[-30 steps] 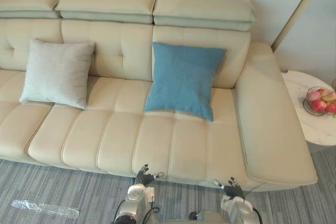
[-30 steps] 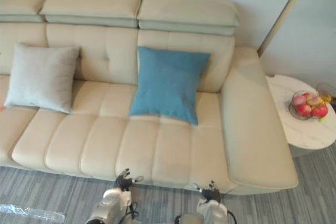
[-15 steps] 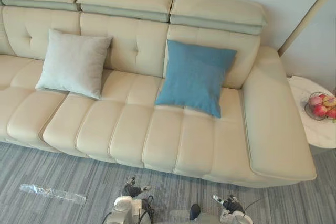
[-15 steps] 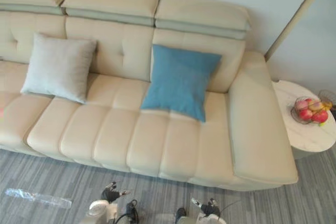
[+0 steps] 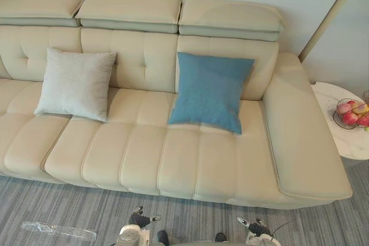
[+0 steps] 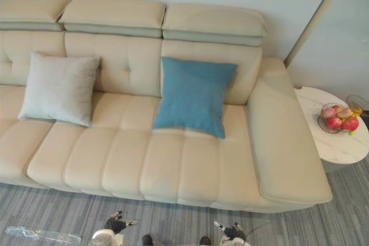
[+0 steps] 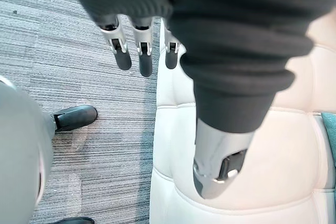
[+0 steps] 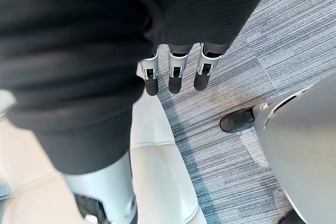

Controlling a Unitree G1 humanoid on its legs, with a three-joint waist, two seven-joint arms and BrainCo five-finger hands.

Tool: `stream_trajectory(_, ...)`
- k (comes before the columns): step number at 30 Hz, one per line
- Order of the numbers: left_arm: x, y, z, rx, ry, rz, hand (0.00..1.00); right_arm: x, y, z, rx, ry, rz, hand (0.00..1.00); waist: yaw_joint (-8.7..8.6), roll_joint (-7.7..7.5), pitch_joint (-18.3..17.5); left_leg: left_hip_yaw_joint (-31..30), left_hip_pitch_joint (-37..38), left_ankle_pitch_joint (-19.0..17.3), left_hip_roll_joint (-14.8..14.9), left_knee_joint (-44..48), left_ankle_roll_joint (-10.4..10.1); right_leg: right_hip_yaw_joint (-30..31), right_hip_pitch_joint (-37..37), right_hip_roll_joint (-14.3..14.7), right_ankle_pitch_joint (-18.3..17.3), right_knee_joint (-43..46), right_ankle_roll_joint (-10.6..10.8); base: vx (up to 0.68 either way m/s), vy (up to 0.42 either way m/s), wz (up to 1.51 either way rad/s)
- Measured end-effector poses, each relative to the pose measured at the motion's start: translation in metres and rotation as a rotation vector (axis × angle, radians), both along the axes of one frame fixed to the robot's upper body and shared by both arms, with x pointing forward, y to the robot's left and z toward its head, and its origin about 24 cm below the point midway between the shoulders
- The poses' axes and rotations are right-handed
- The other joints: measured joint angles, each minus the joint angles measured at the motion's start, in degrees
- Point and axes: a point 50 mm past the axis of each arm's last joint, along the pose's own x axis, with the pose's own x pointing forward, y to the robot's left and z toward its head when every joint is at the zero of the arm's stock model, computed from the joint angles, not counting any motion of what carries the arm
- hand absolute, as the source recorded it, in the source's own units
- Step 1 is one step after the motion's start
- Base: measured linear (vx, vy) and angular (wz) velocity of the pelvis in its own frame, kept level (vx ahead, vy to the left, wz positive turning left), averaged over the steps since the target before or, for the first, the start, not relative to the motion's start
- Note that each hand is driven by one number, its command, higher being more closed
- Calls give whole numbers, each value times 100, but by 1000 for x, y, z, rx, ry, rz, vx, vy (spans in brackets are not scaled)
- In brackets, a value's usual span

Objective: Pick up cushions and gather them together orderly.

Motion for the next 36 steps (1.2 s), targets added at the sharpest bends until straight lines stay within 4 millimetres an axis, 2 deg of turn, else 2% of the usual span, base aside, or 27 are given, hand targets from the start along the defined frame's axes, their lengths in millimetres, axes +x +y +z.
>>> stream_trajectory(2,0,0,0,-1,0,1,0,0,-2,0,-5,3,-2,0,-10,38,24,38,0,1,3,-26,-1,19,-54,-6,-24,52,9,0,-1,-7)
stream_trajectory(5,-1,1,0,-9,-1,33,0,-2,-12,1,-22,16,-21,0,-88,176,119,177,1,5,4,-44,-4,103,-196,-34,-148,313,40,15,-7,-13)
stream_trajectory(7,-5,5,-1,-17,8,93,0,-3,-18,2,-49,30,-26,0,-239,280,360,371,120,8,-2,12,-13,183,-265,-84,-364,717,58,31,-11,-13)
stream_trajectory(10,-3,5,-1,-34,-2,142,0,-2,-18,3,-55,32,-34,0,-323,168,506,599,-47,-17,-35,521,-43,277,-494,-261,-616,1222,62,-34,-30,-12)
stream_trajectory(11,1,5,1,-39,-18,164,0,-1,-17,4,-58,21,-36,0,-289,109,560,647,-191,-94,-15,883,-118,424,-617,-291,-670,1403,57,-68,-65,-37)
stream_trajectory(12,4,3,2,-48,-32,175,0,2,-17,6,-61,9,-36,0,-253,114,575,641,-299,-159,35,1097,-138,534,-713,-270,-682,1476,48,-116,-130,-79)
stream_trajectory(13,7,-6,2,-76,-40,188,0,11,-16,9,-71,-24,-21,0,-254,209,582,696,-429,-385,210,1302,-196,783,-996,-107,-681,1606,45,-101,-100,-92)
stream_trajectory(15,7,-12,1,-96,-39,193,0,16,-14,12,-72,-49,-16,0,-268,303,597,917,-422,-664,378,1304,-192,978,-1215,100,-687,1692,8,-71,-33,-99)
stream_trajectory(17,16,-12,5,-98,-66,185,0,25,-2,14,-55,-85,6,0,-257,197,634,1633,-421,-831,577,1403,-250,1674,-1628,449,-495,1718,-45,-69,19,-148)
stream_trajectory(18,18,-12,6,-95,-70,183,0,26,0,14,-50,-88,13,0,-258,168,643,1752,-427,-853,606,1425,-260,1775,-1681,503,-437,1676,-55,-57,4,-174)
stream_trajectory(19,27,-8,10,-84,-97,175,0,31,5,16,-52,-99,41,0,-251,73,673,2292,-438,-892,776,1459,-266,1961,-1857,620,-237,1435,-124,-44,-1,-142)
stream_trajectory(20,31,-6,12,-77,-113,171,0,34,7,17,-52,-104,51,0,-251,33,682,2494,-446,-901,825,1464,-270,1728,-1946,560,-205,1336,-209,-47,13,-188)
stream_trajectory(21,37,-2,15,-65,-131,159,0,36,10,17,-55,-109,70,0,-252,-21,671,2865,-460,-926,962,1545,-294,1148,-2078,417,-161,1308,-329,5,2,-174)
stream_trajectory(22,41,8,19,-35,-142,148,0,33,11,16,-53,-103,72,0,-281,-56,674,3208,-440,-970,1158,1780,-334,211,-2167,197,16,1426,-557,79,-41,-162)
stream_trajectory(23,44,12,20,-24,-150,146,0,32,12,15,-50,-97,73,0,-282,-143,654,3319,-388,-977,1192,1878,-344,-117,-2130,112,248,1475,-686,132,-151,-151)
stream_trajectory(24,48,21,23,-1,-156,145,0,29,14,13,-44,-84,77,0,-289,-206,661,3381,-304,-988,1349,2287,-324,-398,-2028,208,369,1441,-708,102,-231,-135)
stream_trajectory(25,52,26,26,15,-163,139,0,29,14,13,-50,-81,100,0,-343,-252,681,3181,-449,-1158,1442,2778,-157,-363,-1945,247,496,1393,-877,33,-195,-134)
stream_trajectory(26,55,25,27,13,-169,134,0,30,10,12,-59,-73,107,0,-364,-235,689,3090,-442,-1249,1287,2521,-147,-304,-1903,283,600,1281,-919,8,-95,-137)
stream_trajectory(27,59,19,28,2,-178,125,0,33,0,13,-85,-57,126,0,-376,17,703,3045,-404,-828,1172,1740,199,-236,-1747,462,907,835,-903,67,12,-130)
stream_trajectory(28,63,18,30,5,-193,113,0,36,-7,14,-98,-44,128,0,-450,75,678,3429,-206,-736,1178,1566,-119,-865,-1875,221,298,1339,-847,103,12,-117)
stream_trajectory(29,65,19,31,7,-200,111,0,36,-8,14,-102,-38,133,0,-474,68,680,3532,-176,-744,1167,1591,-131,-1116,-1958,46,89,1595,-766,127,-61,-85)
stream_trajectory(30,68,19,33,11,-211,109,0,37,-10,14,-106,-32,144,0,-493,73,682,3759,-122,-768,1281,1698,-171,-1641,-2015,-274,-163,1975,-694,92,-180,-100)
stream_trajectory(31,65,22,31,18,-200,114,0,42,-14,15,-119,-23,168,0,-471,163,735,4092,6,-748,1630,1963,-226,-2237,-2044,-576,-229,2297,-730,97,-225,-117)
stream_trajectory(33,48,27,24,27,-152,124,0,50,-14,18,-151,-27,237,0,-423,113,699,4448,296,-718,1913,2167,-279,-2675,-2003,-845,-116,2294,-754,149,-285,-150)
stream_trajectory(34,35,32,18,38,-108,137,0,52,-11,18,-163,-27,293,0,-407,-56,591,4680,530,-758,2194,2594,-356,-2558,-1978,-880,-45,2271,-570,218,-408,-148)
stream_trajectory(35,33,34,18,38,-100,144,0,53,-11,19,-172,-27,308,0,-396,9,607,4710,582,-751,2411,2795,-361,-2481,-1975,-724,-139,2349,-610,285,-573,-141)
stream_trajectory(36,28,26,13,10,-77,152,0,54,-16,20,-191,-27,338,0,-426,199,606,4681,591,-330,2965,3441,-358,-2311,-2015,-371,-340,2539,-766,221,-423,-96)
